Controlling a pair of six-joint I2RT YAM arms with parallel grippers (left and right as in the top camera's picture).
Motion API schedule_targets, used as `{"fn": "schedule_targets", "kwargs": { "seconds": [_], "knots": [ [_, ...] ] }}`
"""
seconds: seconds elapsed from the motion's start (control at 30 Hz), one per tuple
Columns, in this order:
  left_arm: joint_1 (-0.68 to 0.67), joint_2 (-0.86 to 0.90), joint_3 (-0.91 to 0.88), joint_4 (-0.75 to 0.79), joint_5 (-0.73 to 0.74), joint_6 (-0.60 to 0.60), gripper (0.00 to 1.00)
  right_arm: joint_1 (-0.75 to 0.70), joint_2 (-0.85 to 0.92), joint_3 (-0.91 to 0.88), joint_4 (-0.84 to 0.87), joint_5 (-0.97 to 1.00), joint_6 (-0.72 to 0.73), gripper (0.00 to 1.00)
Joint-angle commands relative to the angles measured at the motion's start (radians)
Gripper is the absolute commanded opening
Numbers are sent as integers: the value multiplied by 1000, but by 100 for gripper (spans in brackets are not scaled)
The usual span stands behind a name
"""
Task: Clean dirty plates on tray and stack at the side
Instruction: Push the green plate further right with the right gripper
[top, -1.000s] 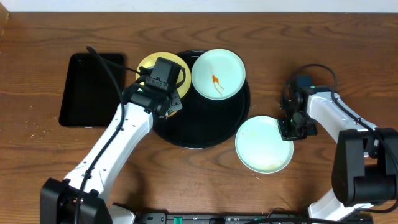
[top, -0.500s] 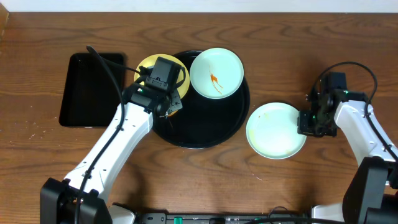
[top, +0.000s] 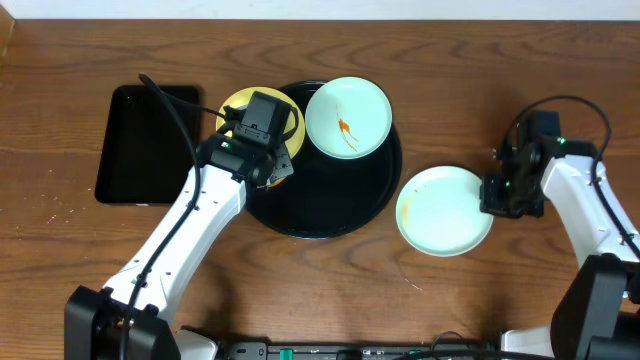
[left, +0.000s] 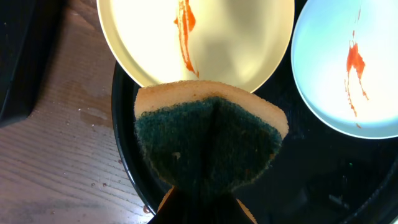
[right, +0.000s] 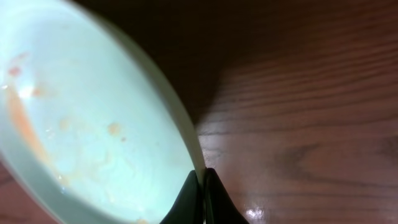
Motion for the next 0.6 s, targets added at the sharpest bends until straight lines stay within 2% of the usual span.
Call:
{"fn": "schedule_targets", "kwargs": {
  "seconds": [0.0, 0.13, 0.27, 0.57],
  "knots": [
    [-2, -1, 7, 1, -5, 17, 7, -11, -4, 87, -27, -73, -10, 1],
    [-2, -1, 7, 1, -5, 17, 7, -49, -4, 135, -29, -86, -2, 1],
    [-2, -1, 7, 1, -5, 17, 7, -112, -2, 136, 31, -86, 44, 1],
    [-2, -1, 7, 0, -5, 17, 8, -193, 6, 116, 144, -40, 52, 1]
  ]
}}
